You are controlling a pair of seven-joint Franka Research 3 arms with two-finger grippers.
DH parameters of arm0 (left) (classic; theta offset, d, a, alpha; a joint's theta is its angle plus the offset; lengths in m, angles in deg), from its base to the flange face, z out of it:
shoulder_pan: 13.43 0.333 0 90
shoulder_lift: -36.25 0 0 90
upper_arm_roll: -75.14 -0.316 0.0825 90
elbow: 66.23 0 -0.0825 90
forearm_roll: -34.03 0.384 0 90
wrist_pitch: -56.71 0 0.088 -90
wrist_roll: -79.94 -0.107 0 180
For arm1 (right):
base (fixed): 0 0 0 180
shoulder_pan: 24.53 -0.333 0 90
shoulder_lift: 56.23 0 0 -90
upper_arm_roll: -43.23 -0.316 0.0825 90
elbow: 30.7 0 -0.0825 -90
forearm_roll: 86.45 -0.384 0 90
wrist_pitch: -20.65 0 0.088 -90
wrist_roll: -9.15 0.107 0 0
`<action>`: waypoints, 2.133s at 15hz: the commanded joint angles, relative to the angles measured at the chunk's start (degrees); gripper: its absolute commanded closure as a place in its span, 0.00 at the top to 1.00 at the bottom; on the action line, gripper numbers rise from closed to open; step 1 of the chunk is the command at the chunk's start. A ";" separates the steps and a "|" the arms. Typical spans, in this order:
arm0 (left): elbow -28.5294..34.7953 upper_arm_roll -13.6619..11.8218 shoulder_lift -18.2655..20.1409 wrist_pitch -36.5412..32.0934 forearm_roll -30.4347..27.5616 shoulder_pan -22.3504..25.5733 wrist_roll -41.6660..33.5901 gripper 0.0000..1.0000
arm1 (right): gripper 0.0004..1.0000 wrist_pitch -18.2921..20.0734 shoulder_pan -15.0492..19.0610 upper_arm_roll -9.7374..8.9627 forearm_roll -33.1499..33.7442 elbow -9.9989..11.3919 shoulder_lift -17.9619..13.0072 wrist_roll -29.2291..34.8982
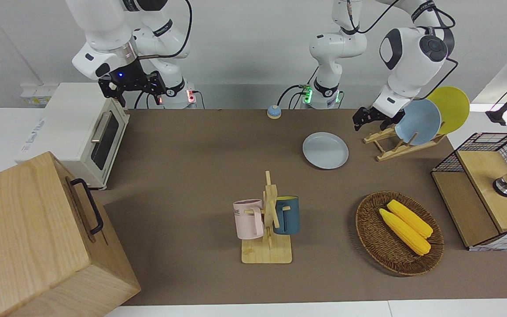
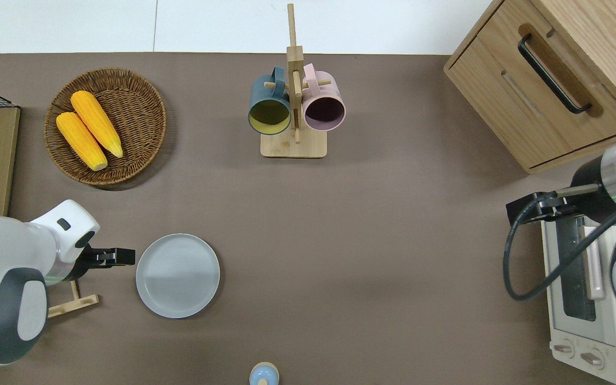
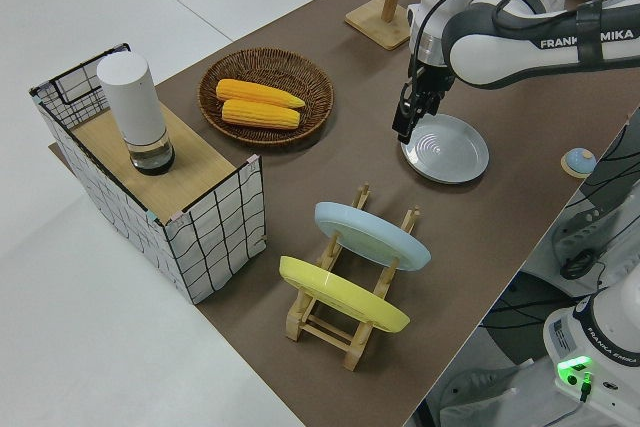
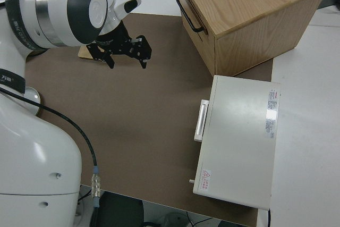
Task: Pick gray plate from table and place it on lower plate rack with left arm
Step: 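Grasp the gray plate's rim with the left gripper, then lift the gray plate and carry it toward the wooden plate rack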
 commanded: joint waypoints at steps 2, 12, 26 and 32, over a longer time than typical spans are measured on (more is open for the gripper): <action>11.45 -0.05 2.75 11.54 -1.44 -0.16 0.54 0.99 | 0.98 0.62 1.32 -1.13 0.37 -0.41 -0.12 0.68; 14.37 0.47 -2.17 17.63 -3.64 -0.86 0.54 0.99 | 0.98 0.70 1.32 -1.21 0.37 -0.41 -0.12 0.68; 14.29 0.65 -2.88 17.20 -3.64 -0.69 0.37 0.00 | 0.98 0.62 1.32 -1.21 0.37 -0.41 -0.12 0.68; 11.75 -0.14 -1.04 12.47 -3.56 0.19 -0.51 0.00 | 0.98 0.70 1.32 -1.21 0.37 -0.41 -0.12 0.68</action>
